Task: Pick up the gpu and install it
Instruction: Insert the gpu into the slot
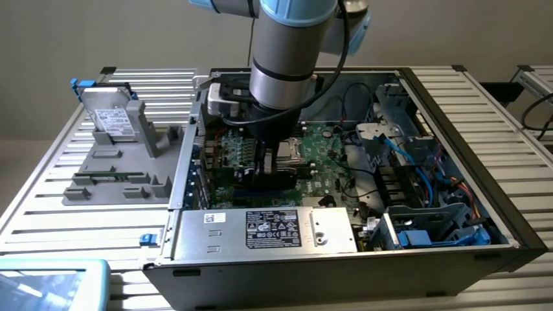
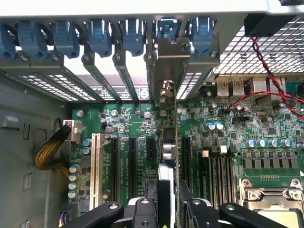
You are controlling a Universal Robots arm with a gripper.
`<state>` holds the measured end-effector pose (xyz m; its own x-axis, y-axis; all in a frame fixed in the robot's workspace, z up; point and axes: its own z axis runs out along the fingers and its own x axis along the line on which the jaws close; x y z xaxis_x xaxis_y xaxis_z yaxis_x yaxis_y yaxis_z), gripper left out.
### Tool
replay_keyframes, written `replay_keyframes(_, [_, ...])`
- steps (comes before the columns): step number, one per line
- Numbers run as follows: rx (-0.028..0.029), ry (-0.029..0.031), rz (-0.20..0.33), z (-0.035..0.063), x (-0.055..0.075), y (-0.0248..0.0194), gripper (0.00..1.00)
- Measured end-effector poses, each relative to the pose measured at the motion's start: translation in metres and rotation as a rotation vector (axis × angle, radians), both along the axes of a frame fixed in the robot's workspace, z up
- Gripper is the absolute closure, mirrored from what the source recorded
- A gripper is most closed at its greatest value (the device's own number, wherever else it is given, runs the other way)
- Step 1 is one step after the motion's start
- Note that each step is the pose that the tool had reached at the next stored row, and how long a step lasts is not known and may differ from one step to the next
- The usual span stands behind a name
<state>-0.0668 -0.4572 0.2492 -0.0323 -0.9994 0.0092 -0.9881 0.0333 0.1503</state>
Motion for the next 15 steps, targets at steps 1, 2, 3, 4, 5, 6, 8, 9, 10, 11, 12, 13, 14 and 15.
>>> replay_keyframes(1, [0.0, 0.0, 0.0, -0.0003, 0.0, 0.0, 0.71])
replay_keyframes(2, [0.0, 0.0001, 0.0, -0.0006, 0.0, 0.0, 0.71])
replay_keyframes(3, [-0.0003, 0.0001, 0.0, -0.0009, 0.0, 0.0, 0.71])
replay_keyframes(4, [-0.0006, 0.0002, 0.0, -0.001, 0.0, 0.0, 0.71])
replay_keyframes(5, [-0.0007, 0.0002, 0.0, -0.001, 0.0, 0.0, 0.71])
replay_keyframes(6, [-0.0008, 0.0002, 0.0, -0.0009, 0.0, 0.0, 0.71])
replay_keyframes(8, [-0.0007, 0.0002, 0.0, -0.001, 0.0, 0.0, 0.71])
replay_keyframes(9, [-0.0006, 0.0001, 0.0, -0.0011, 0.0, 0.0, 0.71])
replay_keyframes(10, [-0.0006, 0.0001, 0.0, -0.0012, 0.0, 0.0, 0.71])
replay_keyframes(11, [-0.0005, 0.0001, 0.0, -0.0013, 0.0, 0.0, 0.71])
replay_keyframes(12, [-0.0005, 0.0001, 0.0, -0.0015, 0.0, 0.0, 0.71])
replay_keyframes(13, [-0.0005, 0.0001, 0.0, -0.0018, 0.0, 0.0, 0.71])
replay_keyframes(14, [-0.0007, 0.0001, 0.0, -0.002, 0.0, 0.0, 0.71])
replay_keyframes(15, [-0.001, 0.0002, 0.0, -0.0021, 0.0, 0.0, 0.71])
